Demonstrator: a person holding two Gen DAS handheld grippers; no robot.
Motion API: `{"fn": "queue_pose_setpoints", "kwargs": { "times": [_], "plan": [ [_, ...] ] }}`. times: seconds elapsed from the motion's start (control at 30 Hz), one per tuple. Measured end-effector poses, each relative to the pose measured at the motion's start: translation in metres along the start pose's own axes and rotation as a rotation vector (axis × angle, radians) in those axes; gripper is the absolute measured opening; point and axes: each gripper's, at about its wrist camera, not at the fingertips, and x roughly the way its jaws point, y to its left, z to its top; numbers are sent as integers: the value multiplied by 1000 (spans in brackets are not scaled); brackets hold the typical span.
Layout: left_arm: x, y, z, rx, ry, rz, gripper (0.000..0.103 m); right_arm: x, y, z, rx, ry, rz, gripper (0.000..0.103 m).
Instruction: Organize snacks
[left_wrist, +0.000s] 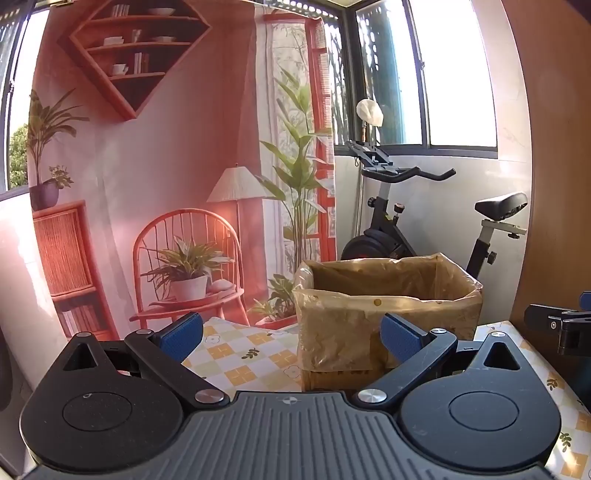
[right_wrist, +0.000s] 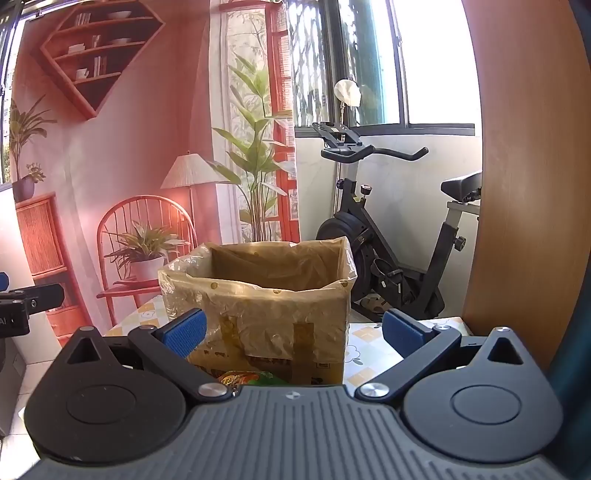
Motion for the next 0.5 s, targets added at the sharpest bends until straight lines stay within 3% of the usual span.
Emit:
{"fn": "queue_pose_setpoints", "kwargs": {
  "times": [0.5],
  "plan": [
    [-2, 0, 1, -16, -15, -24, 103, 2, 1, 1, 2, 3, 9, 103]
  ]
}}
